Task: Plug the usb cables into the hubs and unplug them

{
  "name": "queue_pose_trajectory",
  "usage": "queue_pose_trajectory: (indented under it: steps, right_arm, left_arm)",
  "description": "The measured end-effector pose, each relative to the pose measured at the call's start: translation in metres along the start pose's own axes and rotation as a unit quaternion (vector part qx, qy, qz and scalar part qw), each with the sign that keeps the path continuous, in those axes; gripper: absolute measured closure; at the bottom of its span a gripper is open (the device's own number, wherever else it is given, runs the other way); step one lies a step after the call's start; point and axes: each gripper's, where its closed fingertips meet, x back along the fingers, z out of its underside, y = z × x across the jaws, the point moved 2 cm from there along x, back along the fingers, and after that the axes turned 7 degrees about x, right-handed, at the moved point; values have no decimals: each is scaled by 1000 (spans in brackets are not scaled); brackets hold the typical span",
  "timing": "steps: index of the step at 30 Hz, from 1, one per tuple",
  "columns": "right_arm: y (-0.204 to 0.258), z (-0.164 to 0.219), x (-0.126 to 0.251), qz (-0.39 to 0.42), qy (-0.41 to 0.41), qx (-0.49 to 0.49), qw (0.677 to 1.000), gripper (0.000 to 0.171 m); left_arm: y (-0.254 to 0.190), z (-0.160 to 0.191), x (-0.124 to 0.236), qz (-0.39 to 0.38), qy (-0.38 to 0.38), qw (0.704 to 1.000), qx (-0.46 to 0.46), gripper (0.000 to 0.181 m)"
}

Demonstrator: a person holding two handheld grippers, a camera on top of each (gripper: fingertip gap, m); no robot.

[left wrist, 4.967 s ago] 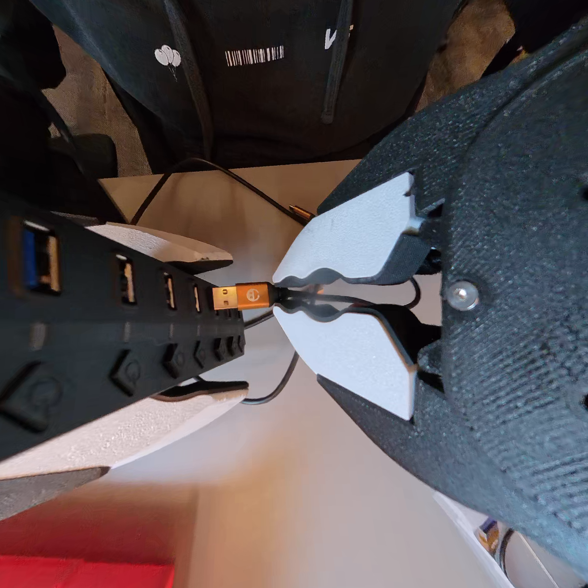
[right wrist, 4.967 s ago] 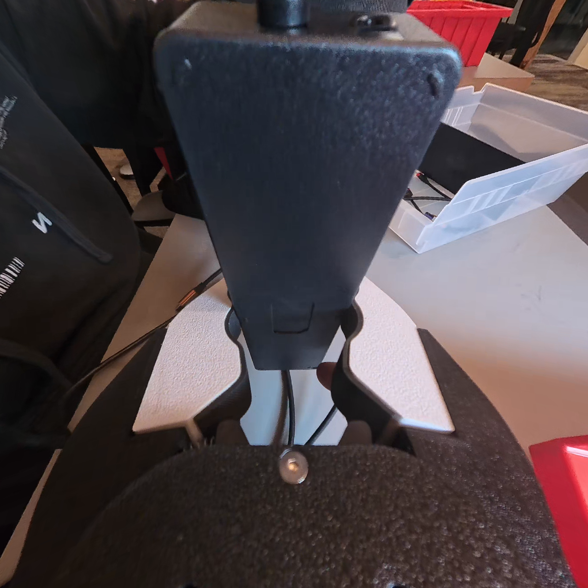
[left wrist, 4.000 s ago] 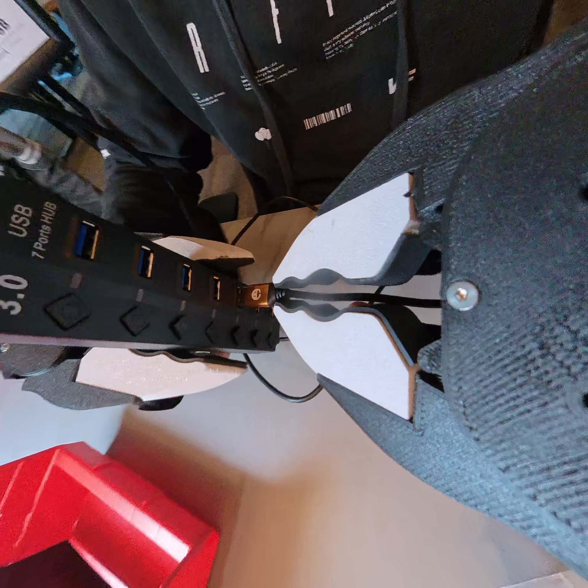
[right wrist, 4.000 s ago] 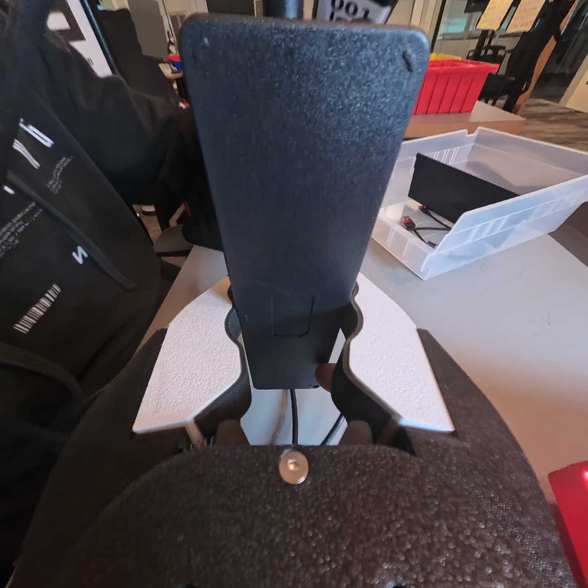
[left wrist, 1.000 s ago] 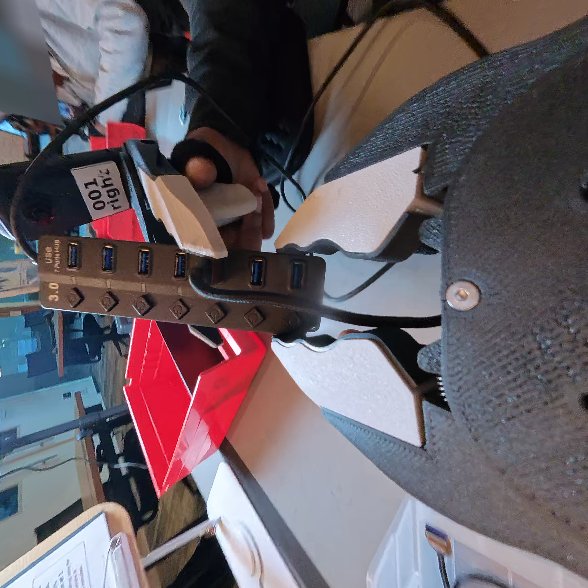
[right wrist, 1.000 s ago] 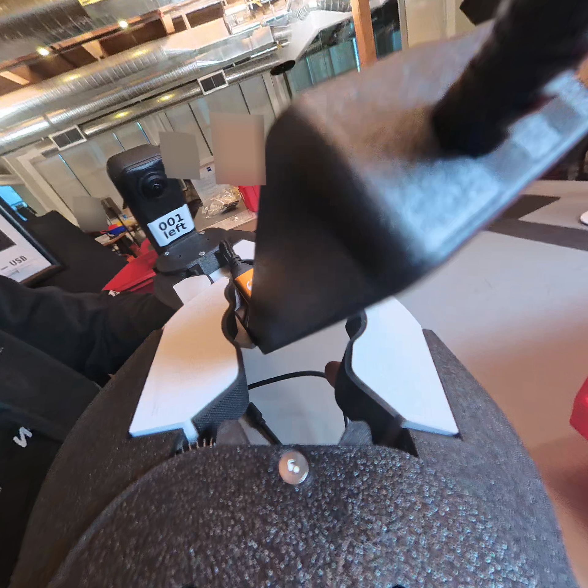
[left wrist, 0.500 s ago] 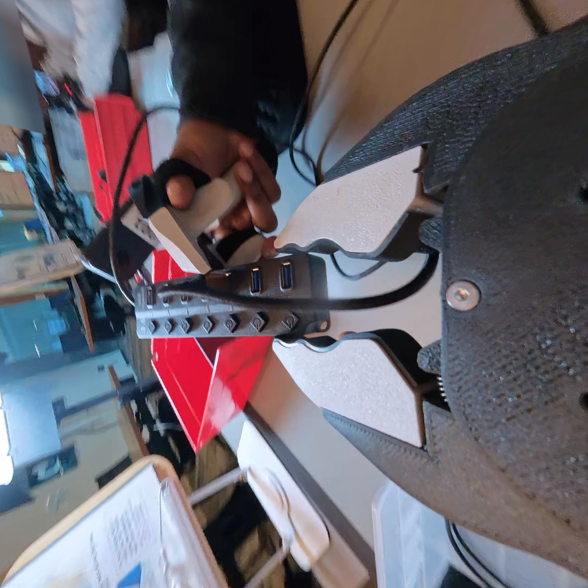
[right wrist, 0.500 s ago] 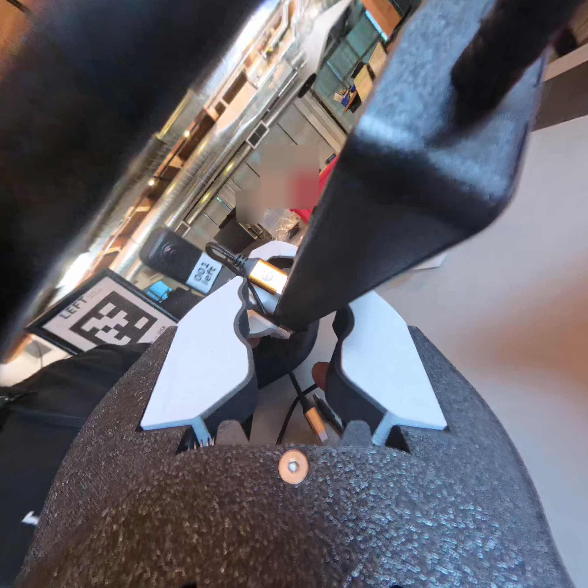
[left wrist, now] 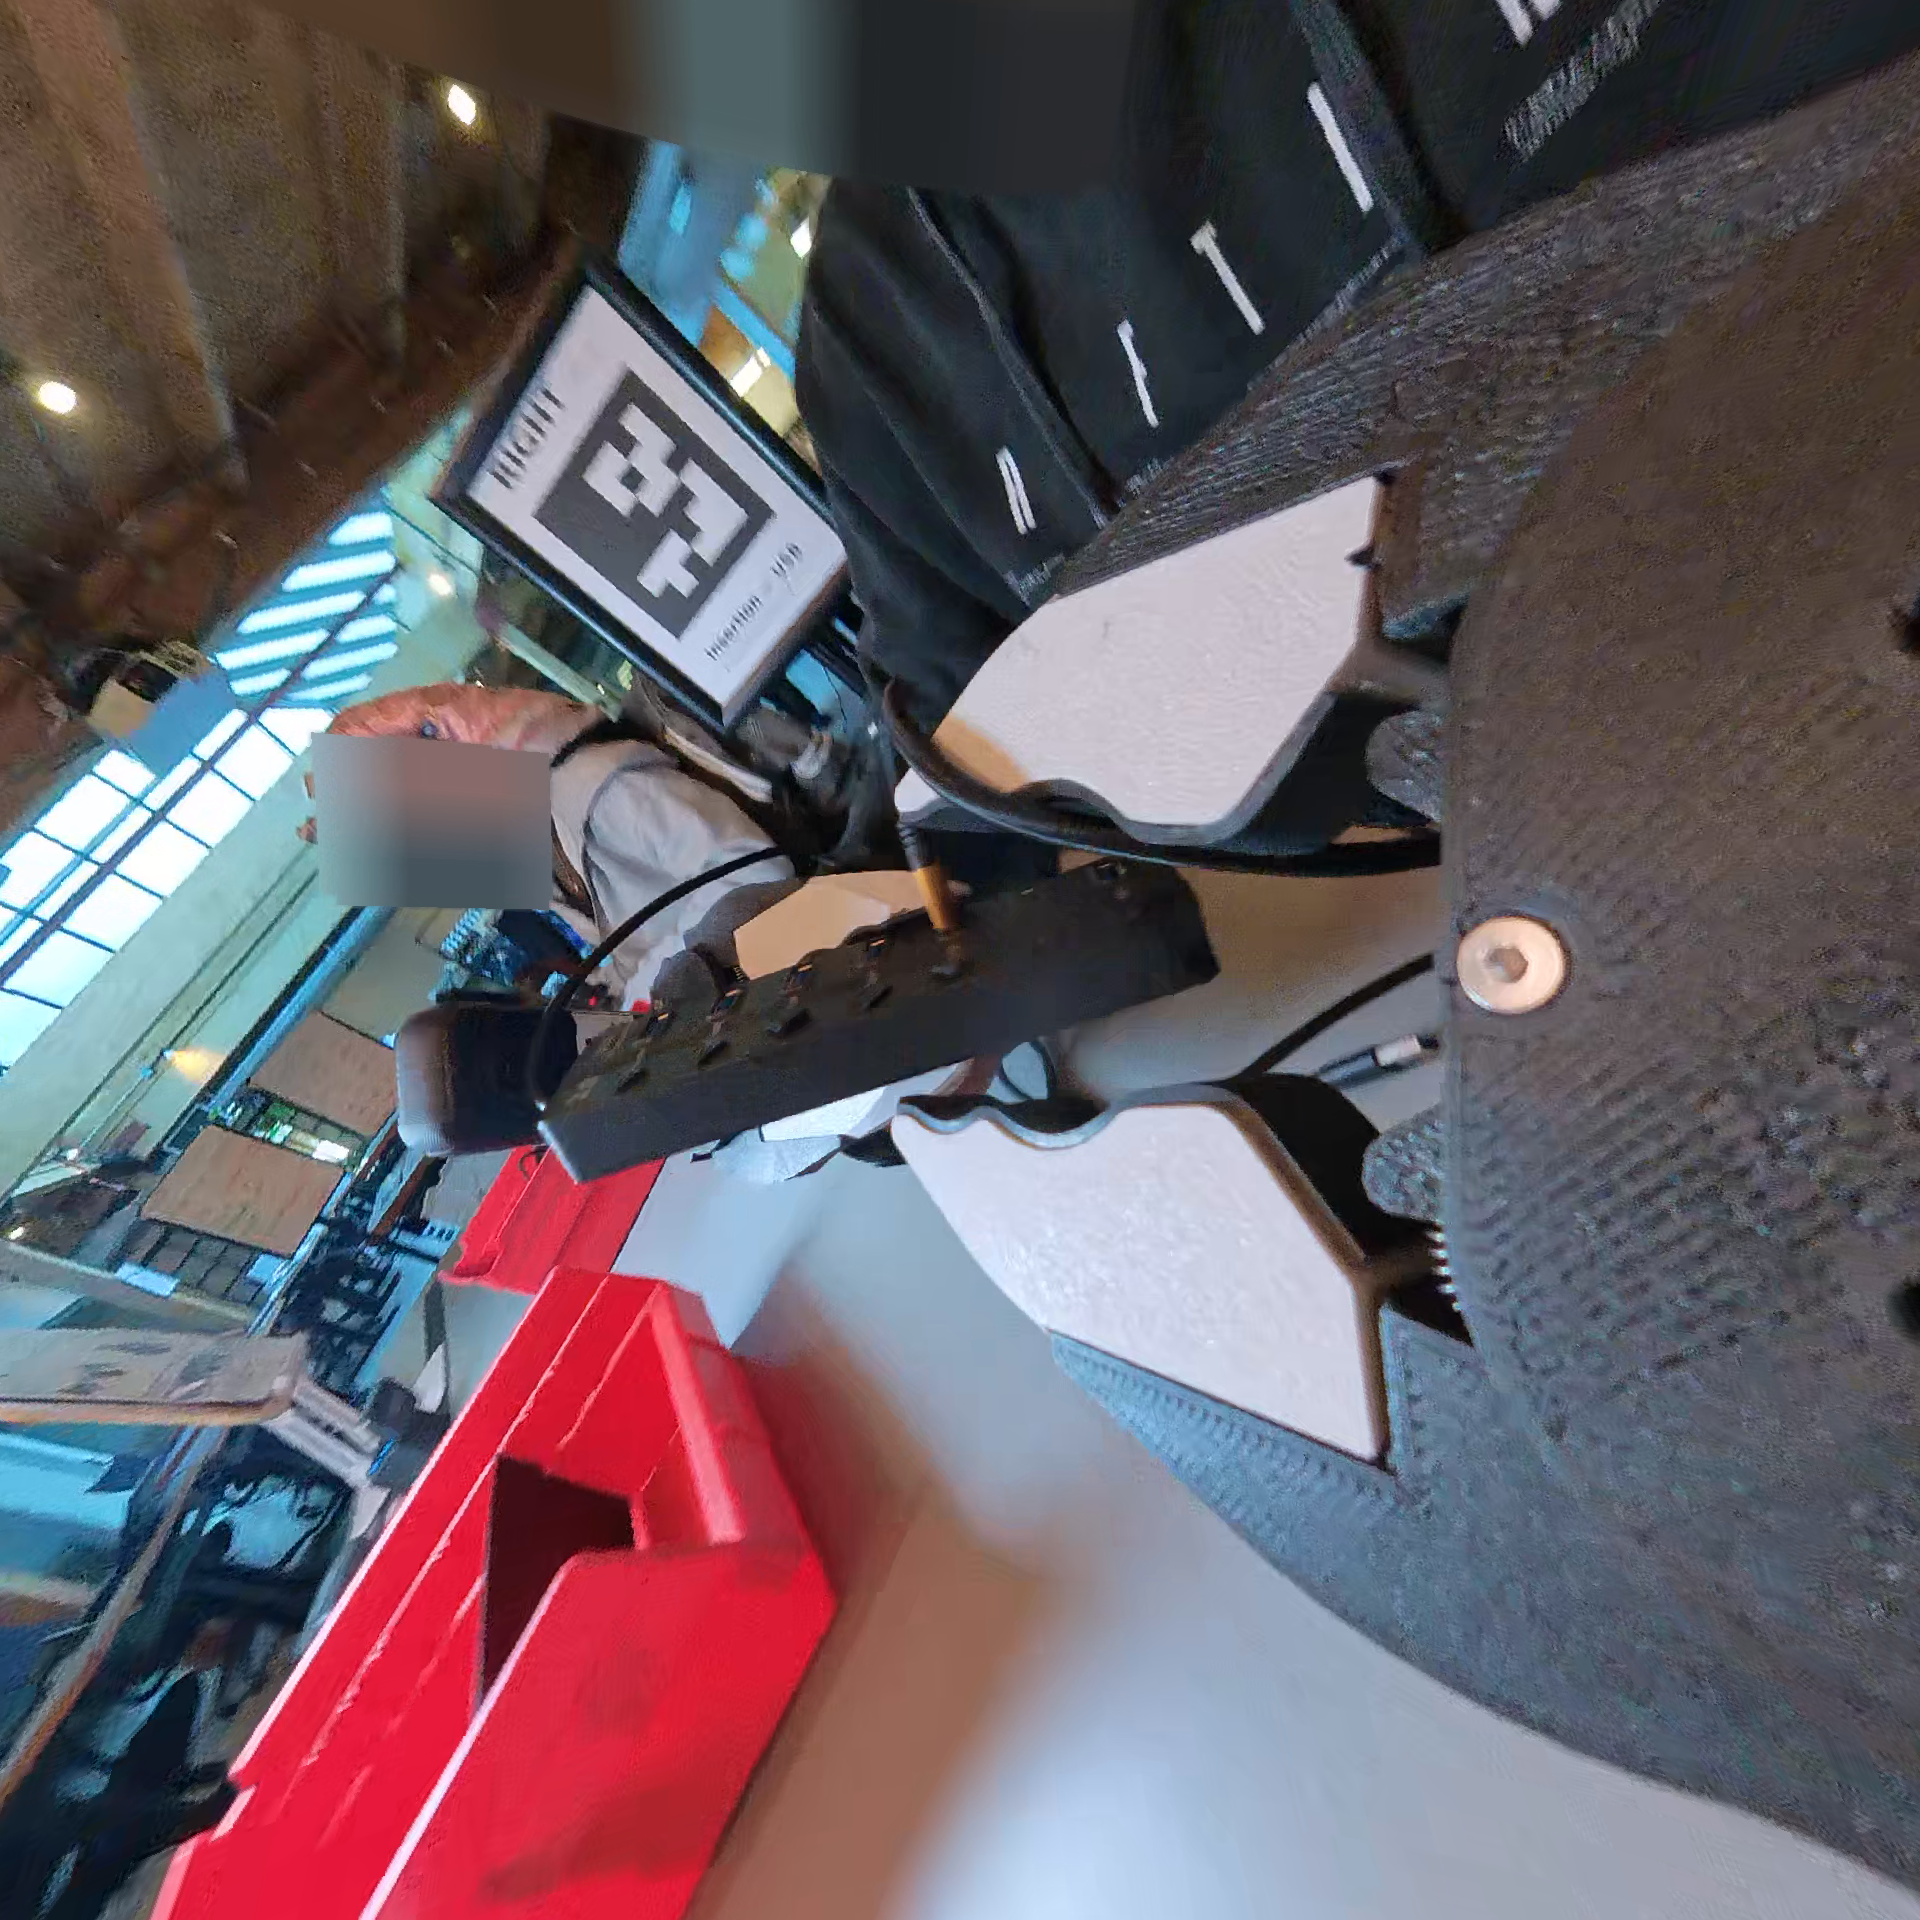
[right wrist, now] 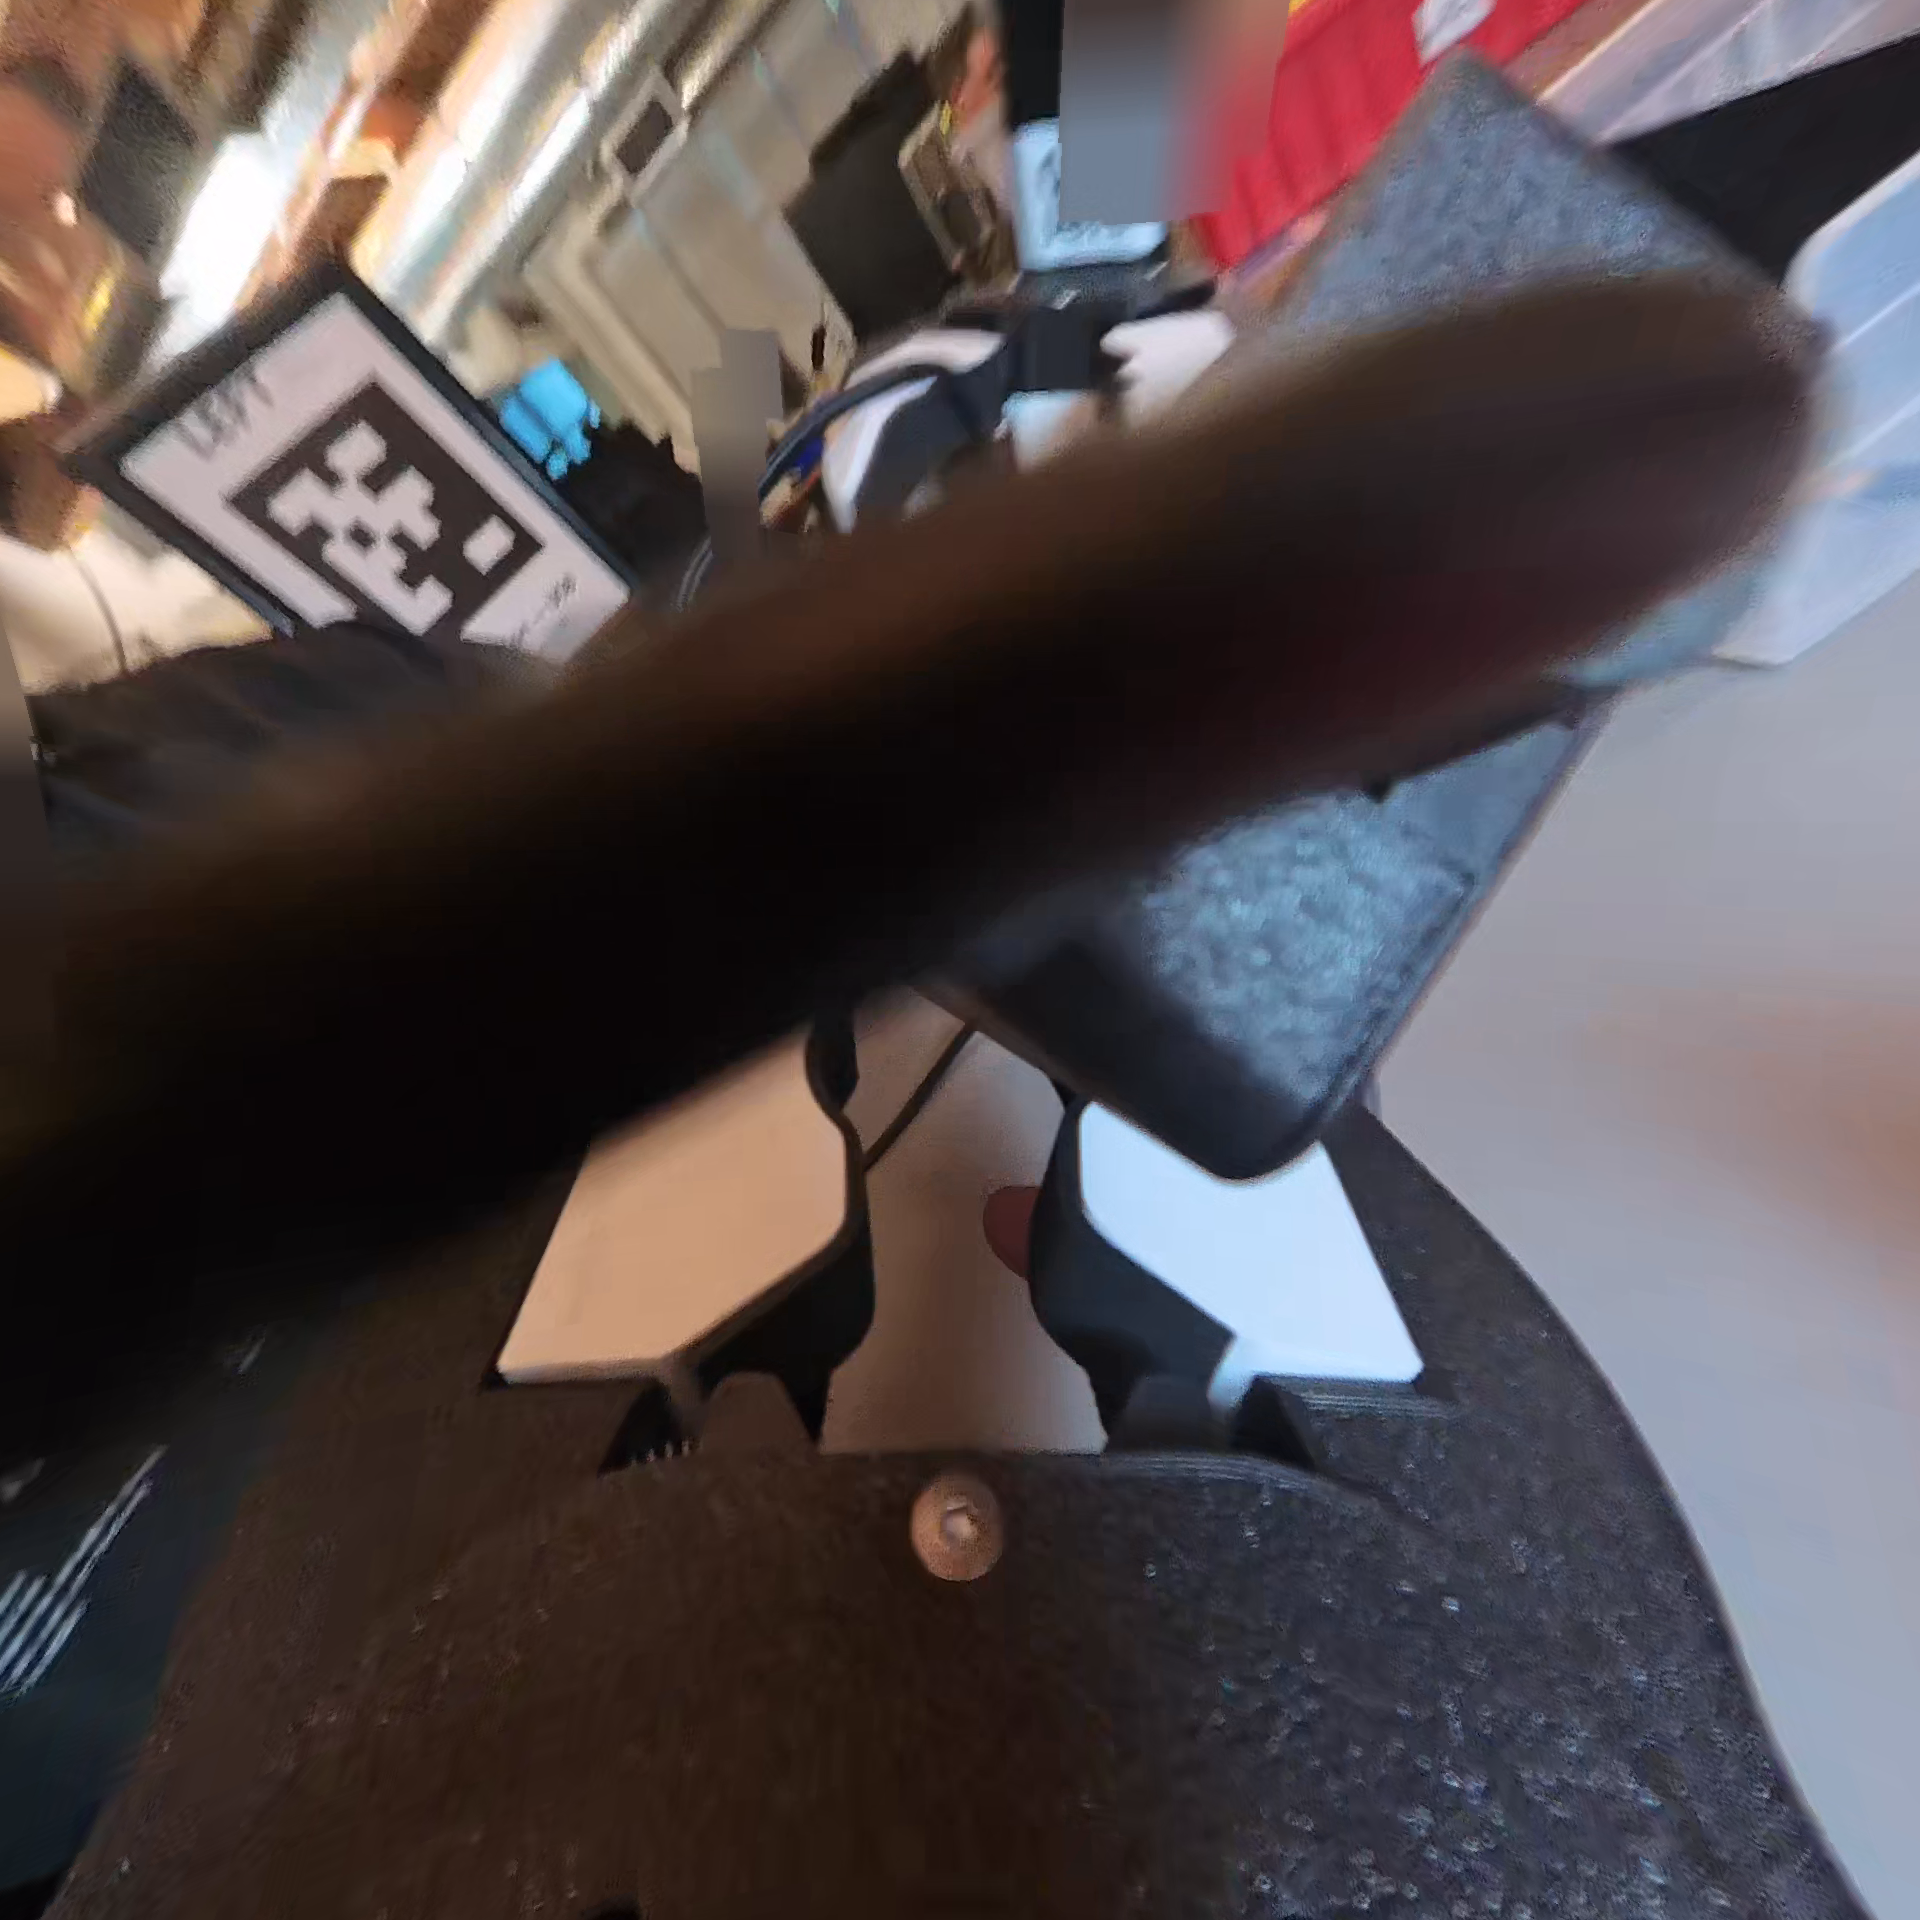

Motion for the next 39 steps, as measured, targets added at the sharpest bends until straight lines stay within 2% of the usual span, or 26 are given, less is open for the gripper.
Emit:
queue_pose_trajectory:
  steps: [4,8,11,13,15,18,21,23,26,27,29,34,37,39]
  right_arm:
    - [9,9,-6,-29,32,5,999,138]
    - [8,0,4,-18,5,17,1000,138]
    - [-1,-6,20,15,-7,30,999,138]
    - [-5,-7,30,27,-11,33,999,138]
    - [-8,-5,35,40,2,38,998,139]
    - [-9,4,25,40,30,40,998,139]
    - [-5,10,8,31,55,52,997,138]
    - [1,8,1,26,53,62,996,138]
    - [4,-4,2,34,17,59,998,139]
    - [4,-7,4,34,4,54,998,139]
    - [2,-12,7,41,-14,50,998,140]
    - [-5,-31,11,69,-104,20,992,145]
    - [-6,-33,9,60,-125,-2,990,135]
    - [-7,-37,11,73,-135,10,988,131]
  left_arm:
    - [-3,5,-9,51,2,997,61,132]
    - [-23,-8,8,72,-16,997,-6,133]
    - [-43,-26,35,106,-54,992,-39,133]
    - [-48,-41,57,97,-99,988,-69,134]
    - [-37,-52,67,39,-133,988,-69,144]
    - [-9,-33,44,-50,-77,994,-66,144]
    - [9,10,-5,-74,42,995,-59,136]
    - [12,38,-28,-66,108,990,-54,131]
    - [4,61,-46,-15,147,989,-17,133]
    - [5,63,-49,-14,149,989,-9,141]
    - [6,58,-50,-21,136,990,-4,143]
    - [9,28,-38,-11,41,998,45,155]
    - [9,28,-39,1,28,997,69,155]
    - [9,21,-40,23,-3,992,120,155]
